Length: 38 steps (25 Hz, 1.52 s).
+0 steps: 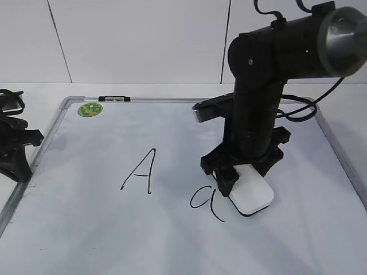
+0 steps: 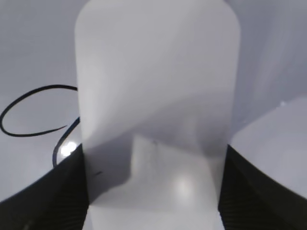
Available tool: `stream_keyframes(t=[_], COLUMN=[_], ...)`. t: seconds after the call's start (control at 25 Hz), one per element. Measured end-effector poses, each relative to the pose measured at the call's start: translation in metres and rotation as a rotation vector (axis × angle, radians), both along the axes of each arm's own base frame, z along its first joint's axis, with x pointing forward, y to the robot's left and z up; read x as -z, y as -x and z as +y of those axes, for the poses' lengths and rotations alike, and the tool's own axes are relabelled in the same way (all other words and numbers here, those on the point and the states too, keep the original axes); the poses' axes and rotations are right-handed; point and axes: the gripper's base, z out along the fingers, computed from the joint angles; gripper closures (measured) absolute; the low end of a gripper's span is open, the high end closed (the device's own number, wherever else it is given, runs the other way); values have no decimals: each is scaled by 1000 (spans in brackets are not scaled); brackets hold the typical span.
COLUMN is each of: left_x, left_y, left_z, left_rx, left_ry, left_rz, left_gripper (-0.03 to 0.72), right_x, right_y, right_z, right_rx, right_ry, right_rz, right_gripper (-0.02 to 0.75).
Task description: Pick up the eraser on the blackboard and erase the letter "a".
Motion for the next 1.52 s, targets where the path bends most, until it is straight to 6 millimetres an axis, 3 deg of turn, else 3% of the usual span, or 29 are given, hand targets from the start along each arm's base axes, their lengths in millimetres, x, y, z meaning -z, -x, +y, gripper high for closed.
stream_keyframes(t=[0.24, 0.72, 1.52], left_x=[0, 0, 0], left_y=[0, 0, 0], left_z=[0, 0, 0], left_rx=[0, 1, 1], left_ry=[0, -2, -2], left_rz=[0, 0, 0], left_gripper=[671, 670, 669], right_x=[10, 10, 11], right_y=[-3, -1, 37], right_z=[3, 8, 60], right_rx=[2, -14, -182], right_ry=[3, -30, -31], right_rz=[21, 41, 37], right_gripper=[178, 178, 178])
